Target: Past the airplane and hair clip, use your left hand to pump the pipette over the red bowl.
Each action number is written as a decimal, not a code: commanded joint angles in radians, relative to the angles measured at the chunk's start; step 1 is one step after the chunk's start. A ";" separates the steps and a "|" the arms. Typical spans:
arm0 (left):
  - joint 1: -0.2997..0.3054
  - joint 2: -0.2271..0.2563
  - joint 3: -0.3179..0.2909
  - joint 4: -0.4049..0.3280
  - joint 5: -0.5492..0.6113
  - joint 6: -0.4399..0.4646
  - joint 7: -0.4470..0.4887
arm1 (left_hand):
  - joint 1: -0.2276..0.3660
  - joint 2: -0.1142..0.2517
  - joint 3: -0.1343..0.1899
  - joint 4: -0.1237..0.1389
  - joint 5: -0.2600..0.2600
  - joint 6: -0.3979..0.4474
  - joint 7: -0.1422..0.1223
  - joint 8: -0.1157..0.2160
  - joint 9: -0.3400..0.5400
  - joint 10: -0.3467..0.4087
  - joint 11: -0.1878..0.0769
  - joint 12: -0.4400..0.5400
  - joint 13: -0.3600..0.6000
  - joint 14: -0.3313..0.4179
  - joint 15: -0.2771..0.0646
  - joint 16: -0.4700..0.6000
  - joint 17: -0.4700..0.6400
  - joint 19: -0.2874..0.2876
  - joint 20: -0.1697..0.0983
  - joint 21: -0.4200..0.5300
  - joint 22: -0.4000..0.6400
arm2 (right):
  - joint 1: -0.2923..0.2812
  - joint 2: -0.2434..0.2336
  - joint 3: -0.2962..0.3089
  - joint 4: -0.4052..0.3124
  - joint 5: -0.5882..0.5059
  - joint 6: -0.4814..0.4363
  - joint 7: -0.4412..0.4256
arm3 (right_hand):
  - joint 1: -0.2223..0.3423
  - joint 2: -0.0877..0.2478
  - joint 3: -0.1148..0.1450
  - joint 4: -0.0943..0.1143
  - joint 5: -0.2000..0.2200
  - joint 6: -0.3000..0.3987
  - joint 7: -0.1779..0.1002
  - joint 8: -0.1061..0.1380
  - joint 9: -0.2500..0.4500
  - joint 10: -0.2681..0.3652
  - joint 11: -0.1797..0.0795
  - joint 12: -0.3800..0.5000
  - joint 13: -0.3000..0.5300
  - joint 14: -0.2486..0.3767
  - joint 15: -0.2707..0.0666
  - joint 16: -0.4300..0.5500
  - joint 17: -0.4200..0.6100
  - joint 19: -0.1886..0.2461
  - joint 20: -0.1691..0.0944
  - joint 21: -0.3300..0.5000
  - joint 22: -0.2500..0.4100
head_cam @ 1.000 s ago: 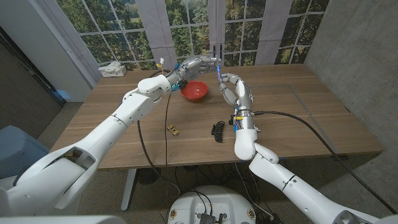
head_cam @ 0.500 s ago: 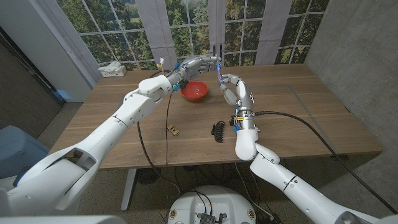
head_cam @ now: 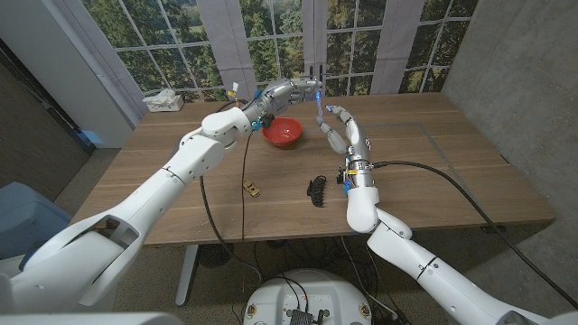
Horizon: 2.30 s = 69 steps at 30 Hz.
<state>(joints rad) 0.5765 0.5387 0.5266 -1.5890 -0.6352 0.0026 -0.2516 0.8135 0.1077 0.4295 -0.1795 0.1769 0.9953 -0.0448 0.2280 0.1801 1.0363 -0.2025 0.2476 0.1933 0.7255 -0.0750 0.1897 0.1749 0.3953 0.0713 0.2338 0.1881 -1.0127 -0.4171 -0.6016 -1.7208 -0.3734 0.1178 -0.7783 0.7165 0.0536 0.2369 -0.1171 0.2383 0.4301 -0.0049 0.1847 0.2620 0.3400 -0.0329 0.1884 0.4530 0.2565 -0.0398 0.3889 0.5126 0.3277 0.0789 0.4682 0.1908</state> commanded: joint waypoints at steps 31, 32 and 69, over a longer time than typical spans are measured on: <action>0.081 0.105 -0.044 -0.171 0.163 0.039 0.225 | 0.041 -0.010 0.001 -0.004 -0.003 0.006 -0.019 -0.012 0.007 -0.008 -0.012 -0.013 0.004 0.006 -0.140 0.008 0.009 0.013 -0.009 0.001 0.003 | -0.051 -0.056 0.153 0.108 0.505 0.314 0.353 | -0.334 0.008 -0.107 0.120 -0.061 -0.104 0.057 0.025 -0.041 -0.029 0.089 0.031 -0.037 -0.051 0.072 -0.041 0.004 -0.089 0.114 -0.073 -0.003; 0.083 0.106 -0.045 -0.172 0.170 0.038 0.232 | 0.042 -0.009 0.001 -0.004 -0.003 0.006 -0.020 -0.012 0.007 -0.008 -0.012 -0.013 0.004 0.006 -0.140 0.008 0.009 0.013 -0.009 0.000 0.003 | -0.055 -0.058 0.156 0.103 0.510 0.306 0.356 | -0.340 0.009 -0.108 0.122 -0.061 -0.102 0.058 0.026 -0.041 -0.028 0.090 0.031 -0.038 -0.050 0.073 -0.041 0.004 -0.089 0.114 -0.073 -0.003; 0.052 0.125 -0.080 -0.084 0.276 0.015 0.312 | 0.066 -0.014 -0.007 0.000 -0.003 0.007 -0.032 -0.019 0.009 -0.003 -0.014 -0.019 0.007 -0.006 -0.144 0.011 0.014 0.015 -0.023 0.000 0.003 | -0.107 -0.102 0.235 0.054 0.782 0.314 0.556 | -0.416 0.031 -0.121 0.142 -0.055 -0.032 0.097 0.047 -0.048 -0.011 0.108 0.033 -0.057 -0.041 0.085 -0.050 -0.002 -0.083 0.098 -0.087 -0.003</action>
<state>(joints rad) 0.6369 0.6575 0.4539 -1.6885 -0.3975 0.0177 0.0283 0.8678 0.0938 0.4292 -0.1797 0.1766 1.0003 -0.0719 0.2118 0.1839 1.0283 -0.2097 0.2323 0.1979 0.7217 -0.0713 0.1966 0.1840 0.4040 0.0551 0.2338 0.1881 -1.0931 -0.4939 -0.3902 -1.6367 0.3490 0.4597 -0.2522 0.2981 0.0890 0.1094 0.0251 0.1776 0.3877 0.0891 0.2226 0.2137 0.3233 0.0680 0.2157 0.3940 0.2127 0.0341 0.3434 0.5097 0.2444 0.1838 0.3833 0.1864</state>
